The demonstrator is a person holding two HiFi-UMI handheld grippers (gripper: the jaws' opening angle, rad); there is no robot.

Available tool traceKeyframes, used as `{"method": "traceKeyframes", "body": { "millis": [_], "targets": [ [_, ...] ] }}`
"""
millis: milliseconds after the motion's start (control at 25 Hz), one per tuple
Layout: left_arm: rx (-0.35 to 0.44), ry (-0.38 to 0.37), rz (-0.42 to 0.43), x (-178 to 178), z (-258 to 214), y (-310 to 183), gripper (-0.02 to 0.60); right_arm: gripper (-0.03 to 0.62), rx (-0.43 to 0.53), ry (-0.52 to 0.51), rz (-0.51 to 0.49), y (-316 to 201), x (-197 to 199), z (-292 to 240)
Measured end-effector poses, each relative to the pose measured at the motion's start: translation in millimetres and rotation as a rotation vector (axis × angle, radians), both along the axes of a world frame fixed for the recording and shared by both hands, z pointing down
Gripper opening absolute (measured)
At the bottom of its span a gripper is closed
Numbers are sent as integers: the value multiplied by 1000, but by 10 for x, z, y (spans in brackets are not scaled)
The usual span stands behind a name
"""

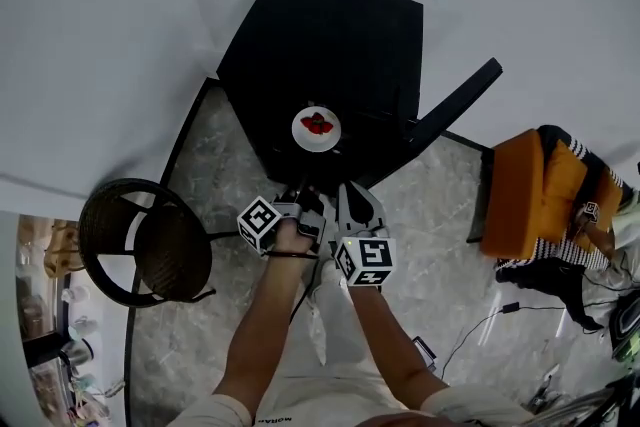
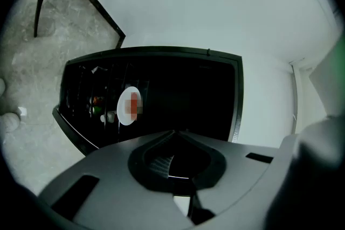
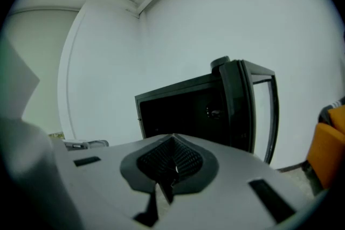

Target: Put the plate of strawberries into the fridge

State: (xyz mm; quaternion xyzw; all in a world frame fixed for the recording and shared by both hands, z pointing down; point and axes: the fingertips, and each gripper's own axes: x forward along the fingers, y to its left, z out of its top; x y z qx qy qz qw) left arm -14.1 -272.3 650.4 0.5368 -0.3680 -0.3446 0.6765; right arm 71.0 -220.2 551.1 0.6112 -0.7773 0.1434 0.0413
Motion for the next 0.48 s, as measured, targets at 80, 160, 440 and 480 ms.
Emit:
{"method": "traceKeyframes", "body": {
  "millis": [80,160,440,480],
  "targets": [
    [17,3,-6,-42,-169,61,-2,12,-3,0,-6,39,-27,-76],
    [43,13,-13,-77,-383,120,-2,12,-4,-7,-8,73,-39,-165],
    [91,42,-24,-162,-1095,445,-2,12,4,-21,-18,220,-17,-564],
    [97,42,-24,-162,-1173,489,-2,11,7,-18,-20,240,-6,-622]
  ]
}}
